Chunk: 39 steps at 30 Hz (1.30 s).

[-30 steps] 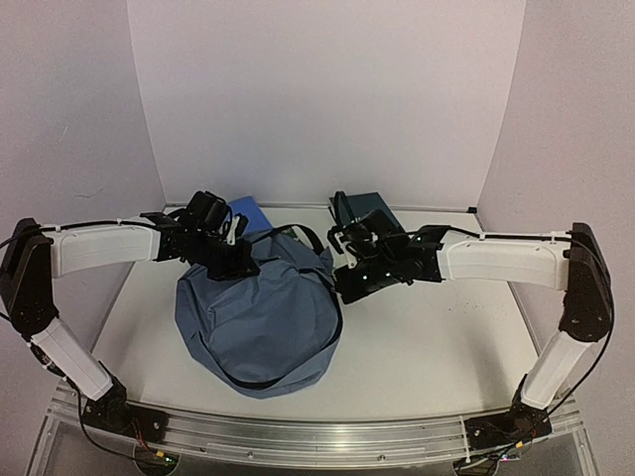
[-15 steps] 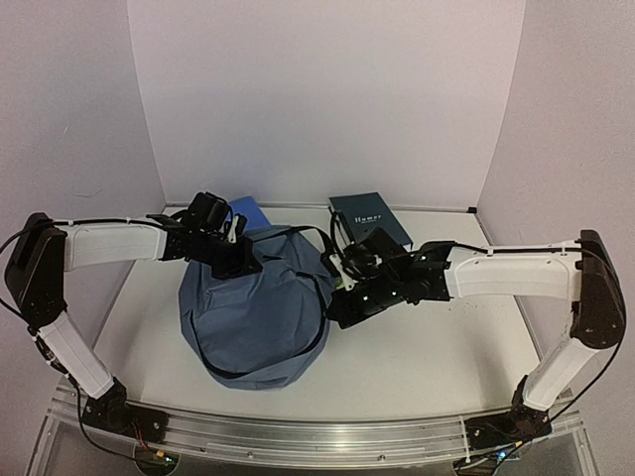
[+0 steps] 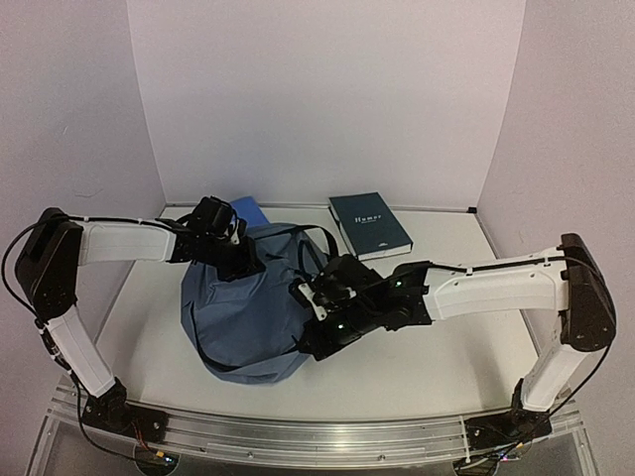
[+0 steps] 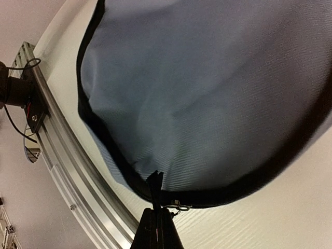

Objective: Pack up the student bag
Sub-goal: Unzip the student bag at the center of the board.

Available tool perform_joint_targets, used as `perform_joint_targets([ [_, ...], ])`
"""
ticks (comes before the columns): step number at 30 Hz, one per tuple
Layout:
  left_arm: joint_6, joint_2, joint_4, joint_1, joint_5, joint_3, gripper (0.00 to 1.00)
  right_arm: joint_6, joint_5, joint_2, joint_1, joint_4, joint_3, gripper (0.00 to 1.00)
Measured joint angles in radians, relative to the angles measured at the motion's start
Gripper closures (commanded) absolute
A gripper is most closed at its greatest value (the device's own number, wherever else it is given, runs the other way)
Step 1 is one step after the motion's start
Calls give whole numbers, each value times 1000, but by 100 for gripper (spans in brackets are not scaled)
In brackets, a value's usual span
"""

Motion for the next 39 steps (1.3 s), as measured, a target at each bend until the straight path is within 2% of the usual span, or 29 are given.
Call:
perform_joint_targets([
  [7,-23,11,5,1,-24,0,100,15,-3,100,70,50,93,100],
  [14,-35,27,12,6,-30,0,100,-7,61,240,139,84,242,100],
  [16,-34,29,12,7,-30,0,100,-14,76,267,151,89,267,92],
  [17,-33,30,11,7,-30,0,98,-17,83,278,155,90,276,84],
  [18,-28,30,15,7,-30,-1,95,-21,85,281,159,90,279,76],
  [20,-16,30,30,7,-29,-2,86,-24,90,279,169,90,279,70],
  [24,37,19,68,7,-26,-9,55,-30,157,233,191,85,249,38],
  [27,81,-33,70,7,-23,-33,35,-26,255,149,197,71,201,29],
  [29,104,-90,62,6,-22,-56,27,-17,326,79,186,61,174,26],
  [34,144,-239,29,-28,-41,-119,25,59,395,-21,78,65,129,24],
  [39,146,-298,-84,-180,-118,-129,28,165,386,26,-44,57,84,25],
])
